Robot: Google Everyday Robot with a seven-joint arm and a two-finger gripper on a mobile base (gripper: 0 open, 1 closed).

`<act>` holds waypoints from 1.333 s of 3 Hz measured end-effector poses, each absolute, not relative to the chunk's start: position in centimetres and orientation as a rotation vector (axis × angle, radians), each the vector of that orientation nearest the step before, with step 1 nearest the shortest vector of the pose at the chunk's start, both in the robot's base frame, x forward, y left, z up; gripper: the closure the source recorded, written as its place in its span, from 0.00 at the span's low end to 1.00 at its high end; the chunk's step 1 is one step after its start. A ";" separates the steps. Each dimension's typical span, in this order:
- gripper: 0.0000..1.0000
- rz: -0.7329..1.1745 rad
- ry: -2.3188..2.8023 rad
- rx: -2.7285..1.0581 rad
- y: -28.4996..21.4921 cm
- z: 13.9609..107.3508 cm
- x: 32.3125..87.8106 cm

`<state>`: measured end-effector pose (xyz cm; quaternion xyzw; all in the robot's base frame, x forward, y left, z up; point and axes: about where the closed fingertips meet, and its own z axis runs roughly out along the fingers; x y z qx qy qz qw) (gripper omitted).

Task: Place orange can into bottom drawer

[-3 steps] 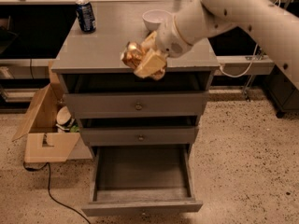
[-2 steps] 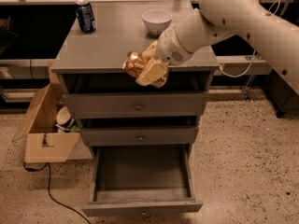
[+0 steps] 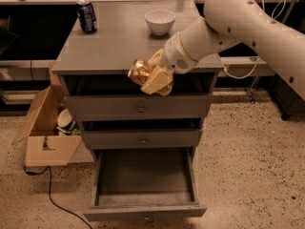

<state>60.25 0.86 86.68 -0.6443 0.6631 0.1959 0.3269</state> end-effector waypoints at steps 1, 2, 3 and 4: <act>1.00 0.567 1.884 -1.617 -0.2 81.6 58.4; 1.00 0.640 2.032 -1.529 -0.5 74.6 56.2; 1.00 0.708 2.139 -1.426 0.7 65.3 54.5; 1.00 0.811 2.185 -1.297 2.2 56.4 54.8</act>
Offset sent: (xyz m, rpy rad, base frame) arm -0.0676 -0.0114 -0.2541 0.0043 0.3812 -0.3384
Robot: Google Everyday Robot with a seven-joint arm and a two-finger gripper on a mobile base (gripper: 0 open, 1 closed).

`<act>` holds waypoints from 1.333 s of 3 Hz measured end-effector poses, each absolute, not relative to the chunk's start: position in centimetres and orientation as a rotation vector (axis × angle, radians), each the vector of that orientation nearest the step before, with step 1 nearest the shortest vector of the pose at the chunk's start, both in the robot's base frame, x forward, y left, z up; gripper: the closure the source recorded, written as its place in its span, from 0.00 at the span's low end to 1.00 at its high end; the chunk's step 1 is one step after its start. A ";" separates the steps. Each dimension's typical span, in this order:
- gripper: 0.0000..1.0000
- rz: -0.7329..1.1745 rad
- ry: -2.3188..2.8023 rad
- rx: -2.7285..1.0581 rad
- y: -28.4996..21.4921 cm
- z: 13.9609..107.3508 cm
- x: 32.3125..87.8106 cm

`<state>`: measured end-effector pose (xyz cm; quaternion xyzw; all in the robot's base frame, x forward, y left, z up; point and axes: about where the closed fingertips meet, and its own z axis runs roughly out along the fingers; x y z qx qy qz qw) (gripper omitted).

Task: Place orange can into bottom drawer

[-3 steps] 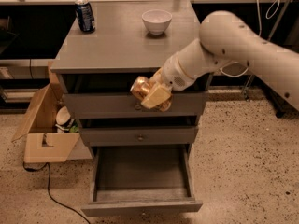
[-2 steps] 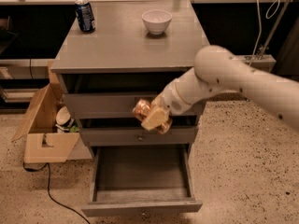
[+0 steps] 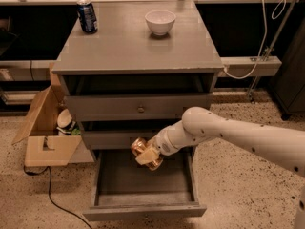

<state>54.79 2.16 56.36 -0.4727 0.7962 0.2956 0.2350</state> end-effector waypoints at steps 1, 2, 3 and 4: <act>1.00 0.811 2.185 -1.297 2.2 56.4 54.8; 1.00 0.828 2.168 -1.279 2.2 55.6 54.7; 1.00 0.869 2.147 -1.234 1.5 53.3 55.9; 1.00 0.962 2.156 -1.168 1.4 47.3 57.1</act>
Offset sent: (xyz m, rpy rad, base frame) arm -0.0002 -0.0038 -0.0169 0.0550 -0.0162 -0.0225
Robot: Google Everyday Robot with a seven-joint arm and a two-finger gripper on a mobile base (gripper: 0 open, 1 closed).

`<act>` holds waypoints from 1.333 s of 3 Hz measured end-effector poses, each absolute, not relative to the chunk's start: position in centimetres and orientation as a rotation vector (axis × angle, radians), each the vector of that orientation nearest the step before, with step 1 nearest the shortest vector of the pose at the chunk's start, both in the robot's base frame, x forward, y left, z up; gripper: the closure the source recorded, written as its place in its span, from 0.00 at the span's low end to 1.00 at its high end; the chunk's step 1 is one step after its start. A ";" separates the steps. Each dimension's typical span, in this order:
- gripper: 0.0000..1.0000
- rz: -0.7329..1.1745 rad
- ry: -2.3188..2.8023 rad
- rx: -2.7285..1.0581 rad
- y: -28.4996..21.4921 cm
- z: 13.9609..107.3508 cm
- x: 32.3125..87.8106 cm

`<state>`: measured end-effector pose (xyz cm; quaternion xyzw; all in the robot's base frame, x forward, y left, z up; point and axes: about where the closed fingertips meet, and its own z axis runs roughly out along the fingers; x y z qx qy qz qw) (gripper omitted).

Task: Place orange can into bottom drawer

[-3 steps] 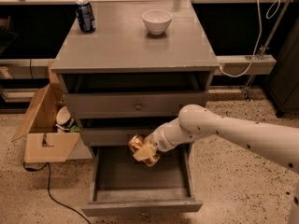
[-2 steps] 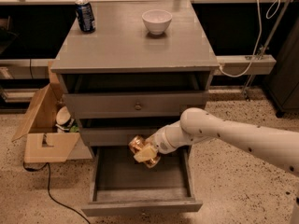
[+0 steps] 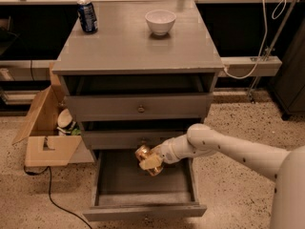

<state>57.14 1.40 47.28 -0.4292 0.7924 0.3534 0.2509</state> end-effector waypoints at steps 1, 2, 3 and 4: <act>1.00 1.002 2.193 -1.142 1.8 42.5 58.1; 1.00 0.973 2.275 -1.148 2.6 38.1 58.3; 1.00 0.924 2.370 -1.150 3.1 34.1 58.4; 1.00 0.884 2.449 -1.121 2.8 30.6 58.4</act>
Offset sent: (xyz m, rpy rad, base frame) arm 0.0163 0.0185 -0.1481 -0.1512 0.1498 -0.0490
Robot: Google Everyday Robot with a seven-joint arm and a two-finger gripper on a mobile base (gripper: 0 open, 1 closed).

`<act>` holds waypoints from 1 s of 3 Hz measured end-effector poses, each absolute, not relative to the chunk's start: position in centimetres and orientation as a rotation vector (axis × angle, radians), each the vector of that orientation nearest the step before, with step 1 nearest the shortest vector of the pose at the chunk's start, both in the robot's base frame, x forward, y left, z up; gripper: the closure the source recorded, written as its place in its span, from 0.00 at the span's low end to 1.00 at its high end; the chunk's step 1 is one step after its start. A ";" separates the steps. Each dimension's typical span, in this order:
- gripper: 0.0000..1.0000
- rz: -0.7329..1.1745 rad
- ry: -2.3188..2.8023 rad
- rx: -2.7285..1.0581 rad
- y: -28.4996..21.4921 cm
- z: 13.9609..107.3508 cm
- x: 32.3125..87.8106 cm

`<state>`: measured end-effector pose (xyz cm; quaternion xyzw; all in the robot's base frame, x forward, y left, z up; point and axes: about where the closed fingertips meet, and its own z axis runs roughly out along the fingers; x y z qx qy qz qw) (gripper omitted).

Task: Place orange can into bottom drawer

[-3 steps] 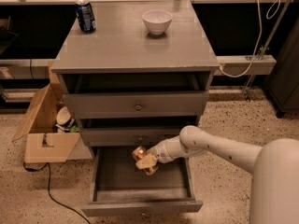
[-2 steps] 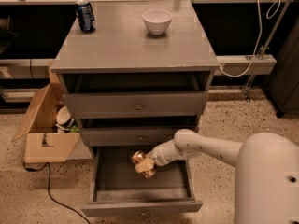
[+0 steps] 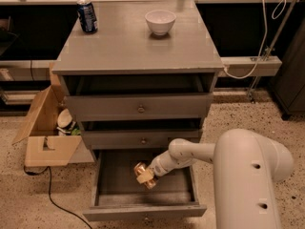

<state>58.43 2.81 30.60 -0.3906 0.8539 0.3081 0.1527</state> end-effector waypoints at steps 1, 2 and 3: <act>1.00 0.843 2.519 -1.095 2.2 27.3 58.3; 1.00 0.834 2.558 -1.077 1.6 24.3 58.2; 1.00 0.842 2.571 -1.078 1.3 21.6 58.3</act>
Offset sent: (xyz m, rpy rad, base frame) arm 0.0005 -0.0233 -0.0966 -0.0946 0.0792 -0.0656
